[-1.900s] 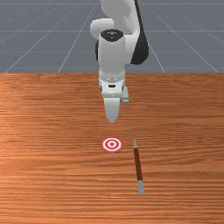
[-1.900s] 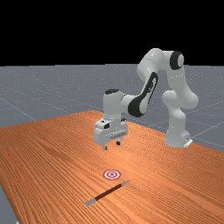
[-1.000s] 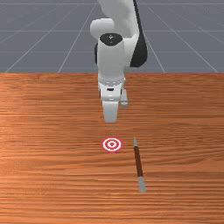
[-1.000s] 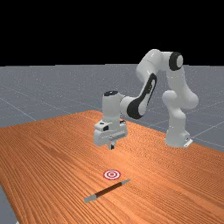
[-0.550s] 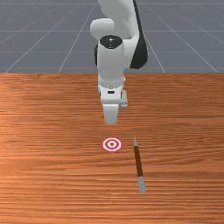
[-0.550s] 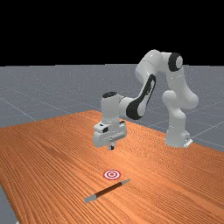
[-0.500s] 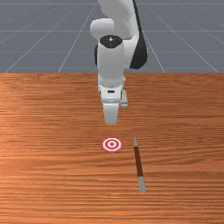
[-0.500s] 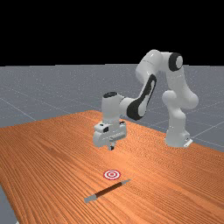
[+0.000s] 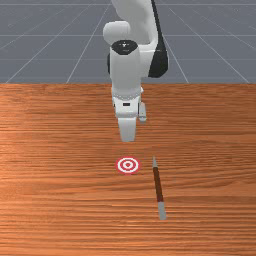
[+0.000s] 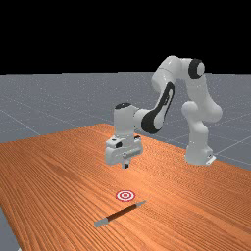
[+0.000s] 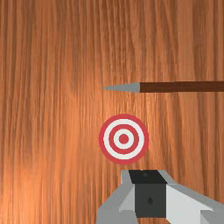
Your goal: Pick up the pen and put it to the marker
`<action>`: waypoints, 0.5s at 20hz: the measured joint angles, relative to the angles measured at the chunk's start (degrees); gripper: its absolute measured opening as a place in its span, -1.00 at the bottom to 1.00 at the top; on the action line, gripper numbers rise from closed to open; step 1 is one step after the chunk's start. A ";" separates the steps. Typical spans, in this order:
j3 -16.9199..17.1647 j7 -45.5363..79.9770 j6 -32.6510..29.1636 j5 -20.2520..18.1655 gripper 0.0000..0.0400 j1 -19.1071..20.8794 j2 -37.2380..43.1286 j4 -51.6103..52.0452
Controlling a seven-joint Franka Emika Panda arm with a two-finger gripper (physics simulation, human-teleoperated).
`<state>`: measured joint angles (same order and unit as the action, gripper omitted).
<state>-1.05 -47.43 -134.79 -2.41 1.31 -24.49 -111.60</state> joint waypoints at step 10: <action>1.43 2.85 0.44 3.28 -1.00 -1.60 -0.45 -0.20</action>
<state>0.39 -44.58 -134.35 0.86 -0.29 -24.94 -111.80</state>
